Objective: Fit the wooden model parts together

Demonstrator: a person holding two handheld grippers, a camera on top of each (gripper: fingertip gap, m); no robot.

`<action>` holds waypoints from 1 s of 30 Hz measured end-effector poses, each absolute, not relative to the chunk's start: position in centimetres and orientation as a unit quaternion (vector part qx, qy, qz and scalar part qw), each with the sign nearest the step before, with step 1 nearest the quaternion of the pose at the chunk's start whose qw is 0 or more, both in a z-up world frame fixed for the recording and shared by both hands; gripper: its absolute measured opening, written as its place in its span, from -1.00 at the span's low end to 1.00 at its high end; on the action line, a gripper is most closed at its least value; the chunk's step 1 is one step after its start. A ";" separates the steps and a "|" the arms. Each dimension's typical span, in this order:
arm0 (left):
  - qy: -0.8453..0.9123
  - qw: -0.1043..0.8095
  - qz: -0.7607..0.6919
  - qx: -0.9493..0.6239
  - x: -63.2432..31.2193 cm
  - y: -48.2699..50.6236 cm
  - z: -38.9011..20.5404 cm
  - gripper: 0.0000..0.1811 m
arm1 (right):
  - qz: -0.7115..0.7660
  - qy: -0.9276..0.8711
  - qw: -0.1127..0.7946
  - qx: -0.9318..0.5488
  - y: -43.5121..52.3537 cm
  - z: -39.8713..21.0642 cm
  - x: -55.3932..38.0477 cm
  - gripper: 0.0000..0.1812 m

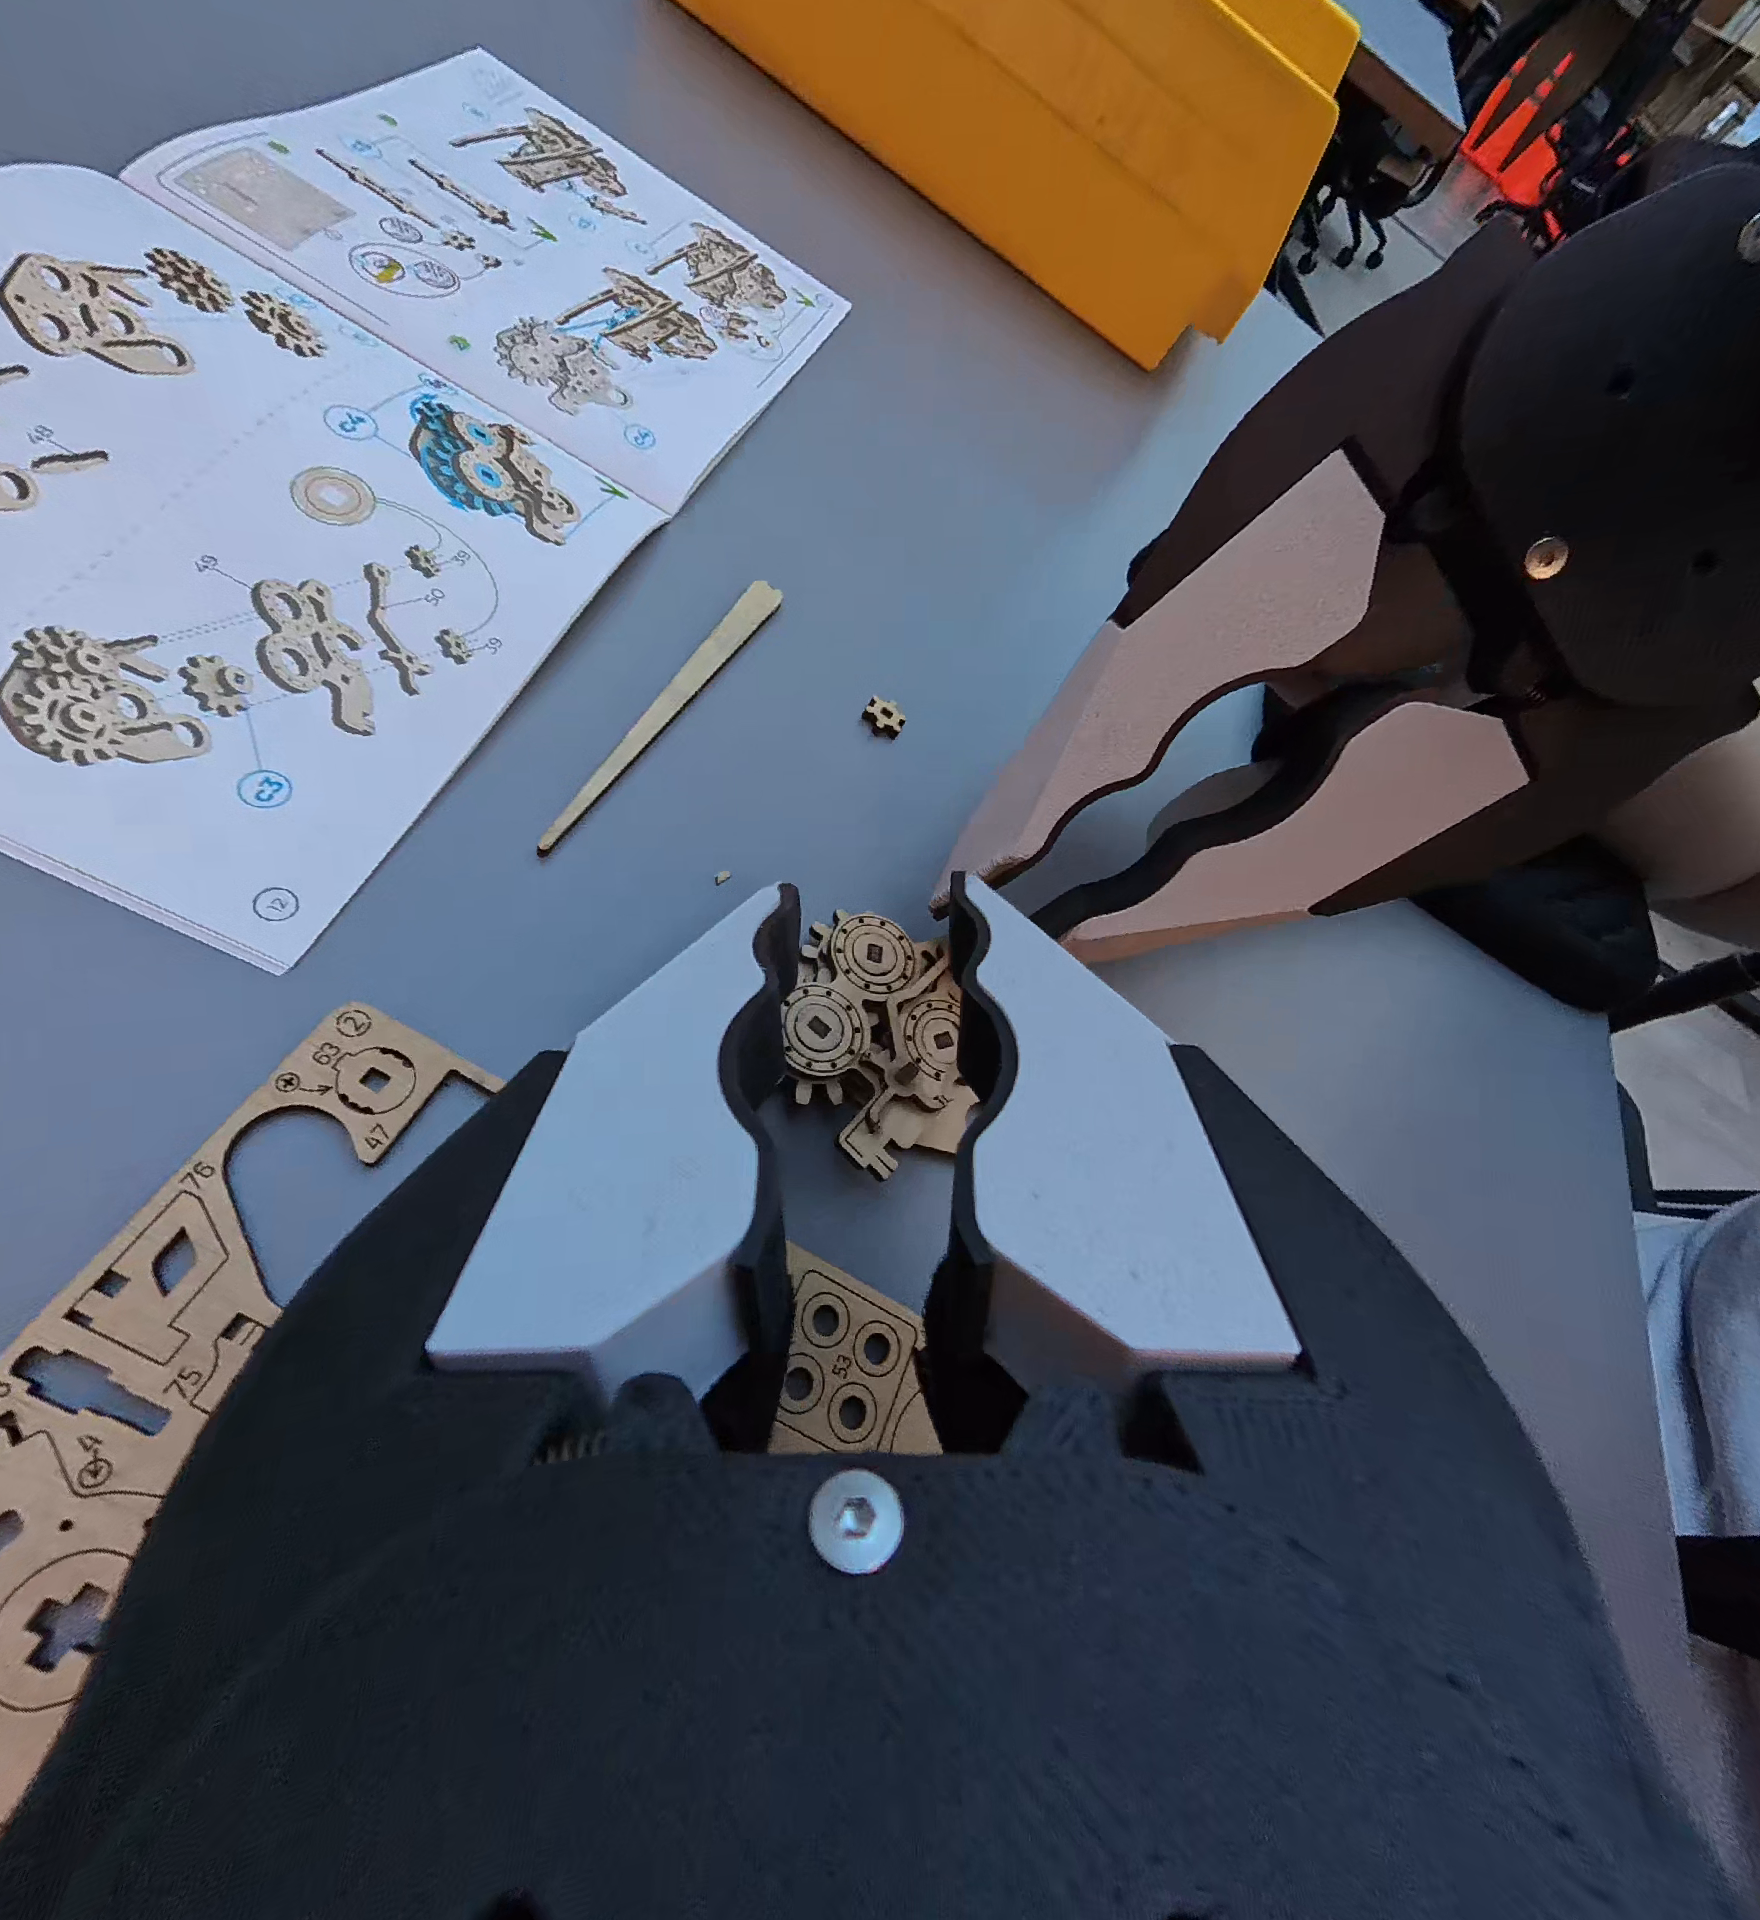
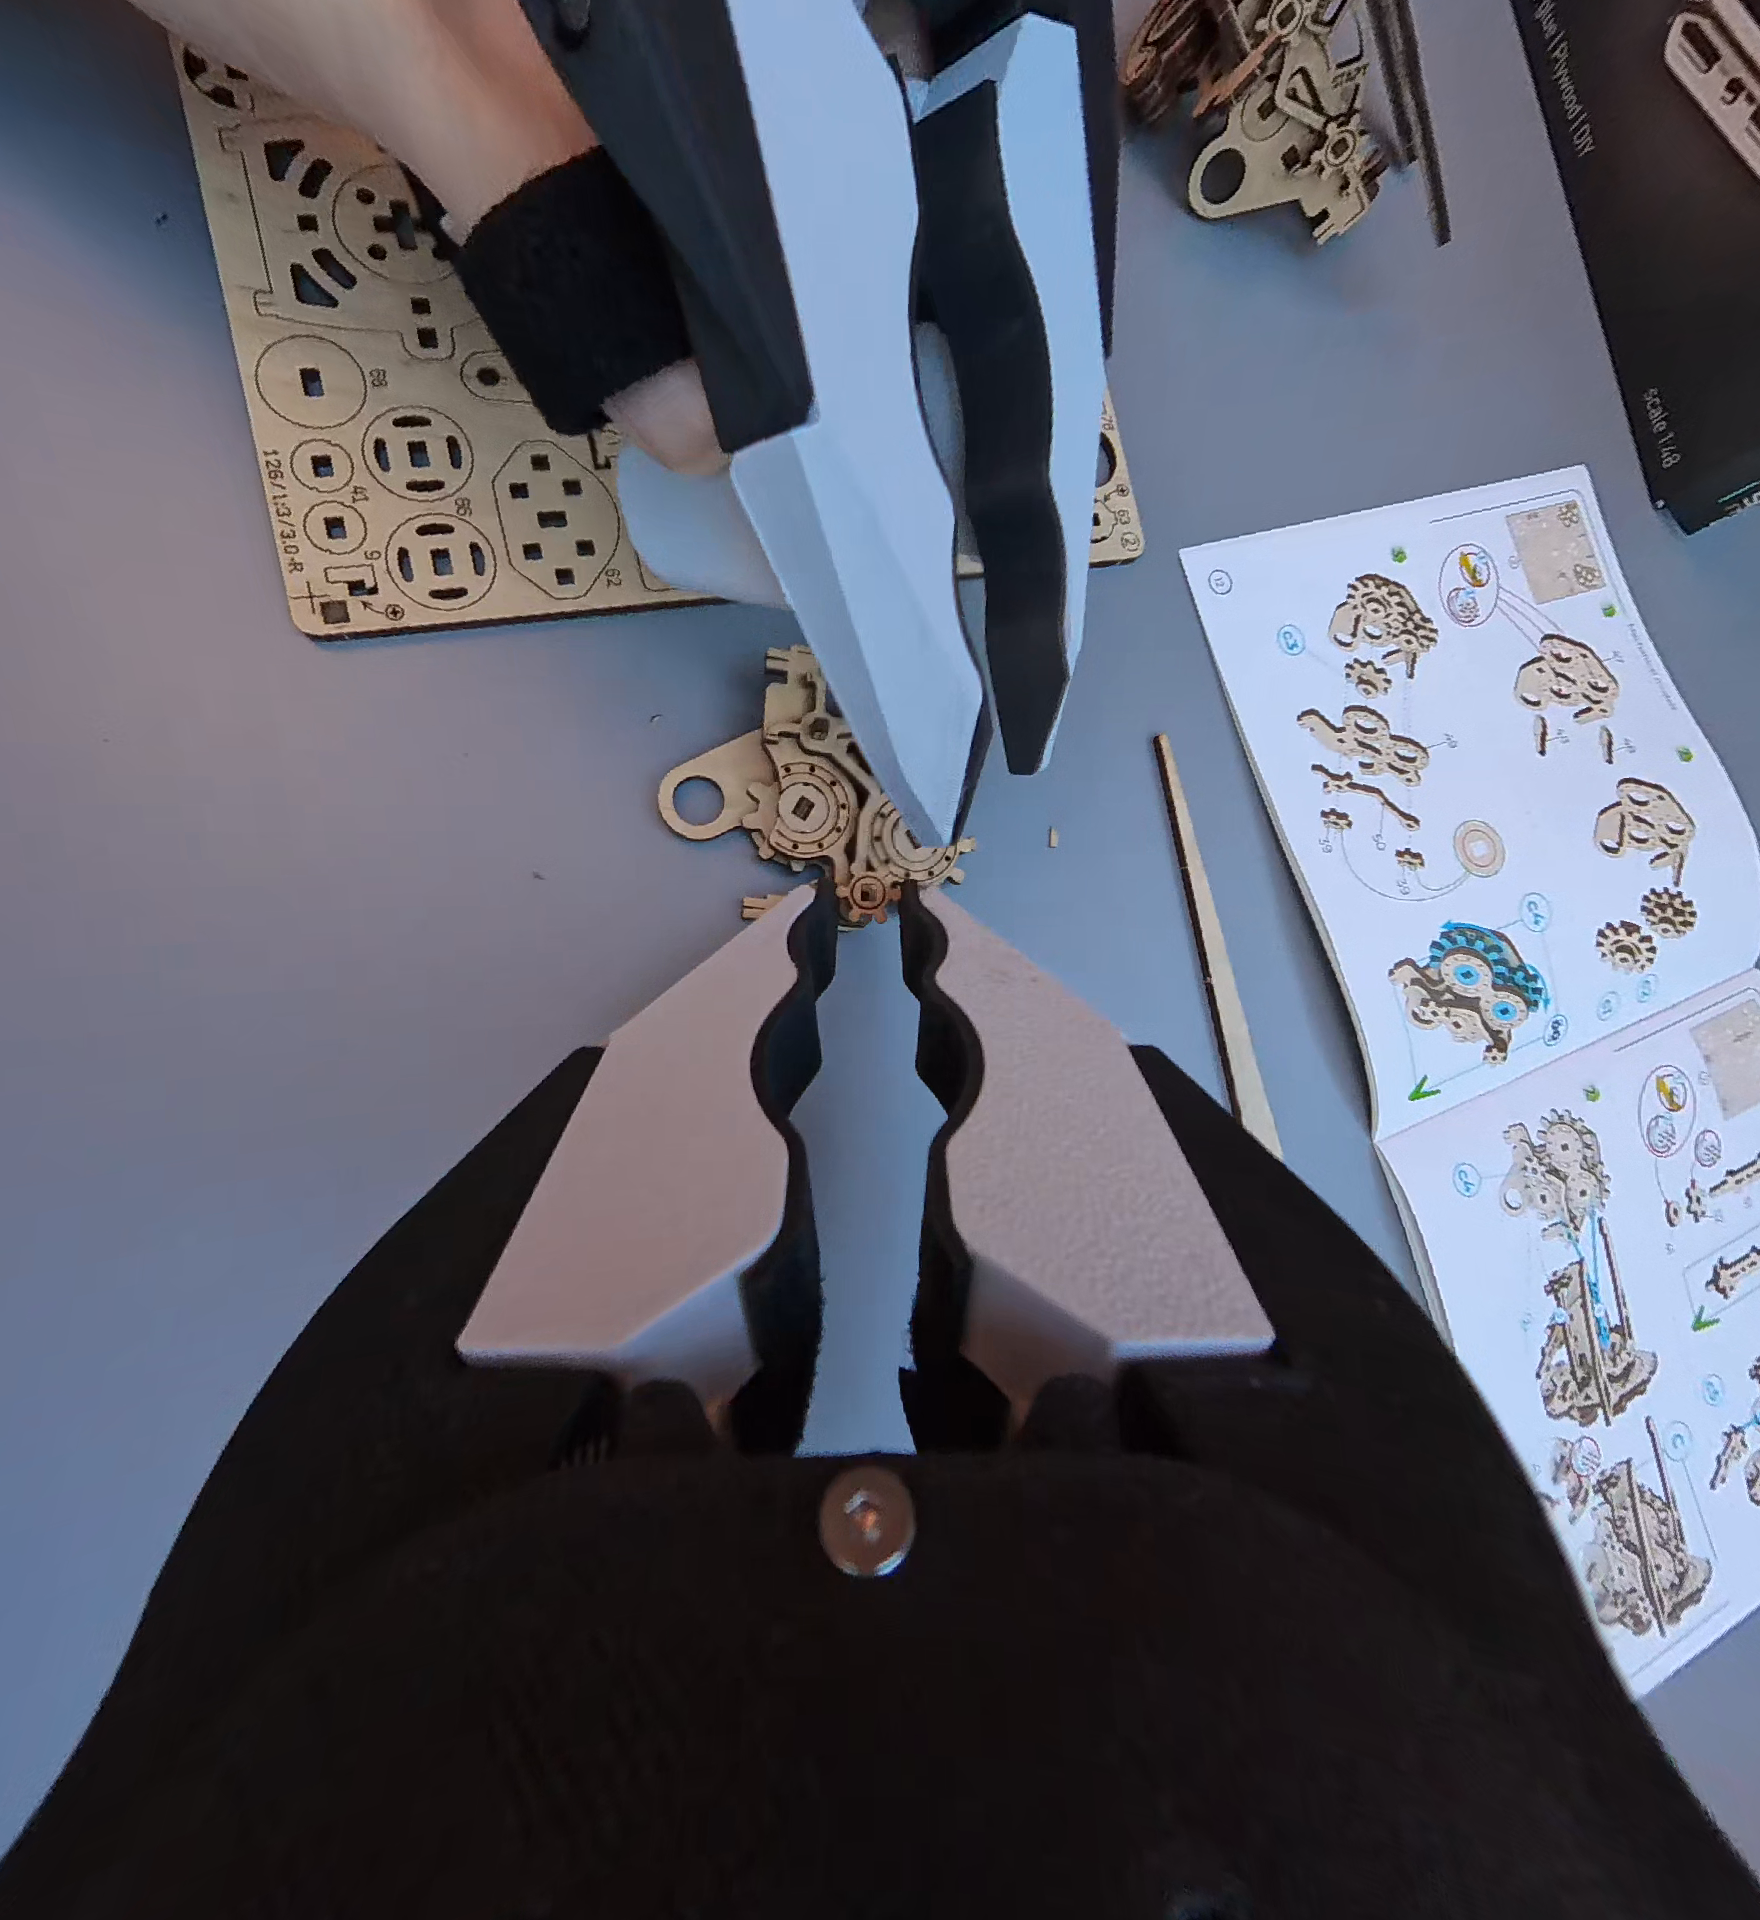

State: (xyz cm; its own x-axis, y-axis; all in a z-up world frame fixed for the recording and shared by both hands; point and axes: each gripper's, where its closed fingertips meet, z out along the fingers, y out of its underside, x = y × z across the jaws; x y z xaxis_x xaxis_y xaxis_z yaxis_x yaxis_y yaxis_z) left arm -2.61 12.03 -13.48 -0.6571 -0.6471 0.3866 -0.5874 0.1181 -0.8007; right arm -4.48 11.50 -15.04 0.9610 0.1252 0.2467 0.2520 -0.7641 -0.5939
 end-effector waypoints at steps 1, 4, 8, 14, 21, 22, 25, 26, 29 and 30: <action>0.751 0.033 -0.516 -0.411 -2.6 12.0 -13.5 -0.70 | -0.094 -0.101 0.327 -0.935 11.5 -15.1 -4.5 -0.89; 0.763 0.053 -0.501 -0.405 -2.4 12.0 -13.8 -0.69 | -0.091 -0.102 0.324 -0.936 11.5 -15.2 -4.5 -0.88; 0.785 0.068 -0.473 -0.394 -2.5 11.8 -14.6 -0.68 | -0.088 -0.101 0.320 -0.938 11.4 -15.3 -4.6 -0.88; 0.797 0.078 -0.455 -0.389 -2.5 11.8 -15.0 -0.68 | -0.092 -0.104 0.316 -0.939 11.4 -15.3 -4.5 -0.88; 0.797 0.073 -0.459 -0.387 -2.6 11.7 -14.9 -0.69 | -0.080 -0.098 0.318 -0.939 11.4 -15.4 -4.5 -0.88; 0.798 0.076 -0.457 -0.385 -2.6 11.8 -14.9 -0.69 | -0.080 -0.098 0.320 -0.939 11.4 -15.4 -4.5 -0.88; 0.798 0.079 -0.455 -0.388 -2.6 11.9 -15.0 -0.67 | -0.080 -0.099 0.321 -0.939 11.4 -15.4 -4.5 -0.88; 0.798 0.081 -0.454 -0.389 -2.6 11.9 -15.0 -0.65 | -0.080 -0.099 0.322 -0.938 11.5 -15.4 -4.6 -0.88; 0.800 0.089 -0.451 -0.385 -2.5 12.3 -14.9 -0.59 | -0.083 -0.101 0.322 -0.938 11.5 -15.4 -4.6 -0.88; 0.799 0.086 -0.456 -0.382 -2.6 12.2 -14.7 -0.55 | -0.084 -0.101 0.322 -0.938 11.5 -15.4 -4.5 -0.88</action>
State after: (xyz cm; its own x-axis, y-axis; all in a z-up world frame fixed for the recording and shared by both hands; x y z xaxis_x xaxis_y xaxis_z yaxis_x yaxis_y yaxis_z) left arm -2.62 12.21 -14.73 -0.6926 -0.6897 0.2109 -0.5321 0.2912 -0.7951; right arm -4.54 11.47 -15.36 0.9655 0.1359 0.2223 0.2438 -0.7725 -0.5864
